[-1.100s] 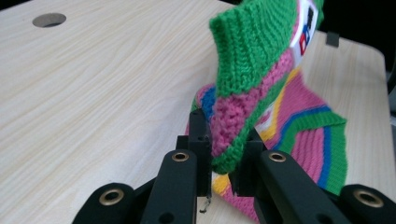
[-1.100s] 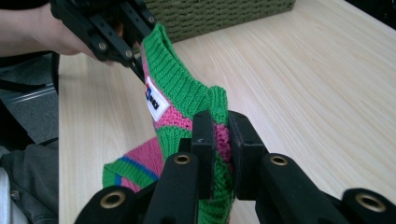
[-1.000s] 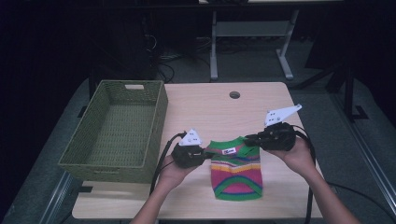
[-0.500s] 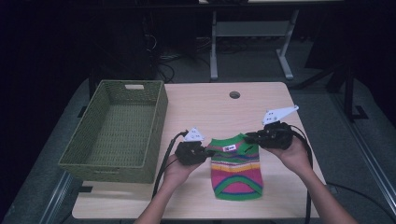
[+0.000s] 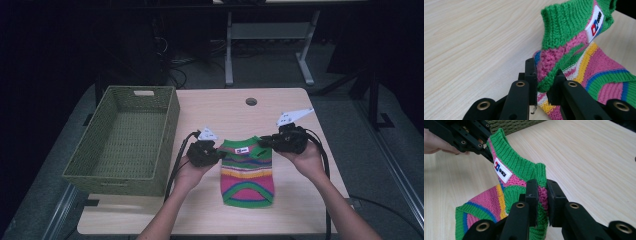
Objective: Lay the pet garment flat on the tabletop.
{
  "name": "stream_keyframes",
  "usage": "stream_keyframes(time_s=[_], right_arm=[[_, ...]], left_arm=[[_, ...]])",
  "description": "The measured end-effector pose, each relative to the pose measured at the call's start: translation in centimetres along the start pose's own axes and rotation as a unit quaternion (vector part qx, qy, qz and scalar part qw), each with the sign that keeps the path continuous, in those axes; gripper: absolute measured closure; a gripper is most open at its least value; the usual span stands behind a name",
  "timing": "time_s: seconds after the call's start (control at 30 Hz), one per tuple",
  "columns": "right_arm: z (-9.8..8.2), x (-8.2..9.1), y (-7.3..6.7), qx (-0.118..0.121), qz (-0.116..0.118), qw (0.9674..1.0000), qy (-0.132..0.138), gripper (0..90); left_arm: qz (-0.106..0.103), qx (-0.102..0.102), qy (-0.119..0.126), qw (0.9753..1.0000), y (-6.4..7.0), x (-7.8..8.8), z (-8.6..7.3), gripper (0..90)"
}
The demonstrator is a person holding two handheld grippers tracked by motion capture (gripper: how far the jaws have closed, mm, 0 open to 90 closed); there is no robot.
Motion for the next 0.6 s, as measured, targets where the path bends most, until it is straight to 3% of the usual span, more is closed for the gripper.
stream_keyframes(time_s=[0.27, 0.6], right_arm=[[-0.3, -0.6, 1.3, -0.008, -0.016, 0.9997, -0.014, 79.8], [-0.6, -1.3, 3.0, -0.032, -0.022, 0.9992, -0.003, 78.7]], left_arm=[[0.005, 0.002, -0.009, 0.9999, -0.5, -1.0, 0.1, 80.6], [0.008, 0.009, -0.017, 0.9998, -1.1, -1.9, 0.3, 79.8]])
Point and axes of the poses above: each handheld gripper's, and its own axes: x roughly backward along the jaws, z roughly out of its top, y roughly to its right, the point moved 8 cm from there along -x, roughly forward along the jaws, and after that the axes turned 1 degree about z, right-handed, at the moved point
